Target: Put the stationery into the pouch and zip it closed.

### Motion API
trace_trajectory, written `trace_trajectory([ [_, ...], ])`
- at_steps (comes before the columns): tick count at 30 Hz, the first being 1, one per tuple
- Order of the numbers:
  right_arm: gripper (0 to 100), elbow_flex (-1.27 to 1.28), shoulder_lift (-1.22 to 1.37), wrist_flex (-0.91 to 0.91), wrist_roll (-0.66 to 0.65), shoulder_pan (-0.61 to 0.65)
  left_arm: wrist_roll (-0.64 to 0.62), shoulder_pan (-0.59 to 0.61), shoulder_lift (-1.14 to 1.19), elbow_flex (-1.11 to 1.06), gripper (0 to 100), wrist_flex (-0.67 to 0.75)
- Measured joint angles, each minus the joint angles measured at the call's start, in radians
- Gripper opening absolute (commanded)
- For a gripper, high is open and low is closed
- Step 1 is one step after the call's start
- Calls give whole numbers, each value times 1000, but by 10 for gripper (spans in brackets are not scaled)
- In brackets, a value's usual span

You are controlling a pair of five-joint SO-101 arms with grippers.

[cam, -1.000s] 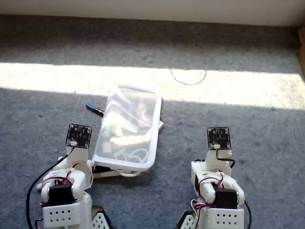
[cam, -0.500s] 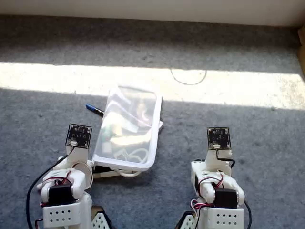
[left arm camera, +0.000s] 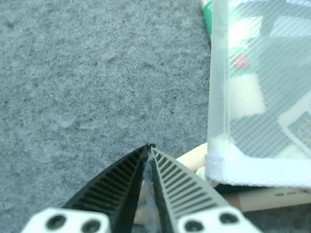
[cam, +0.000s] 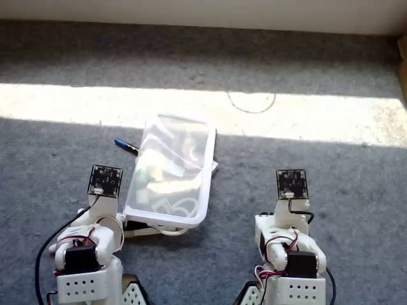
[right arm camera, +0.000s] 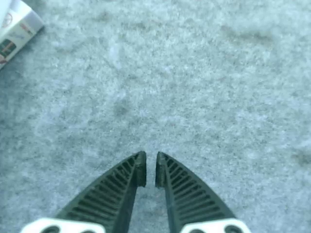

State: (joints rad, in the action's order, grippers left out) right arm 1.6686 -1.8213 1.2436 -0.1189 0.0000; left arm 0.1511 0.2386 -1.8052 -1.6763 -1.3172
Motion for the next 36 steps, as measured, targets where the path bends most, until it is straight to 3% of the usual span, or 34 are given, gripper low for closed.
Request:
trace_trajectory([
  [7, 41, 0, 0, 0, 101, -8, 0, 8, 0, 9, 7, 0],
  [15, 41, 0, 0, -15, 109, -32, 6, 157, -12, 184, 8, -6],
  [19, 41, 0, 0, -37, 109, -32, 25, 158, -12, 221, 120, -8],
  [22, 41, 0, 0, -69, 109, -32, 135, 158, -12, 221, 227, -8],
  [27, 41, 0, 0, -72, 109, -32, 152, 158, -12, 224, 212, -8],
  [36, 41, 0, 0, -72, 109, -32, 189, 158, 40, 230, 270, -14],
])
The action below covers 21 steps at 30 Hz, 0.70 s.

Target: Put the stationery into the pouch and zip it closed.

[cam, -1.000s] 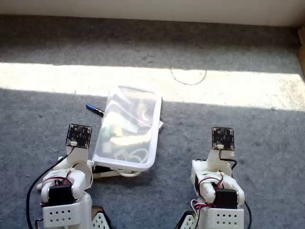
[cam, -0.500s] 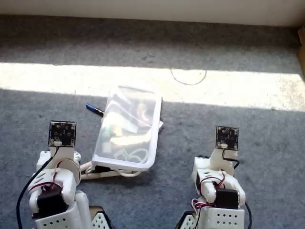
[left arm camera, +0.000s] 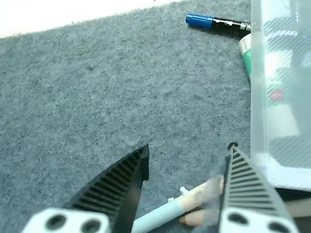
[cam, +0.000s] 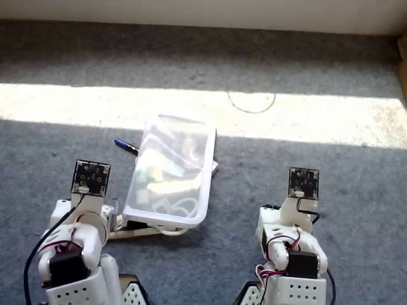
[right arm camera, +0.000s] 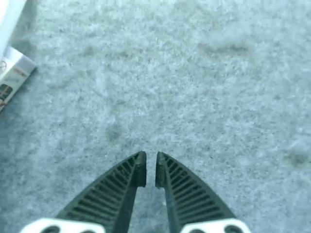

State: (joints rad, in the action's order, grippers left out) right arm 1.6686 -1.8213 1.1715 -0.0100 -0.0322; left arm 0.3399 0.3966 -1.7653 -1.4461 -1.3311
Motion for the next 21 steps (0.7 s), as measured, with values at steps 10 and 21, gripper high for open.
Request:
trace_trajectory([
  [10, 41, 0, 0, 0, 0, 0, 9, -15, 578, 279, 284, 0],
  [21, 41, 0, 0, 0, 0, 0, -112, -261, 852, 345, 284, 0],
])
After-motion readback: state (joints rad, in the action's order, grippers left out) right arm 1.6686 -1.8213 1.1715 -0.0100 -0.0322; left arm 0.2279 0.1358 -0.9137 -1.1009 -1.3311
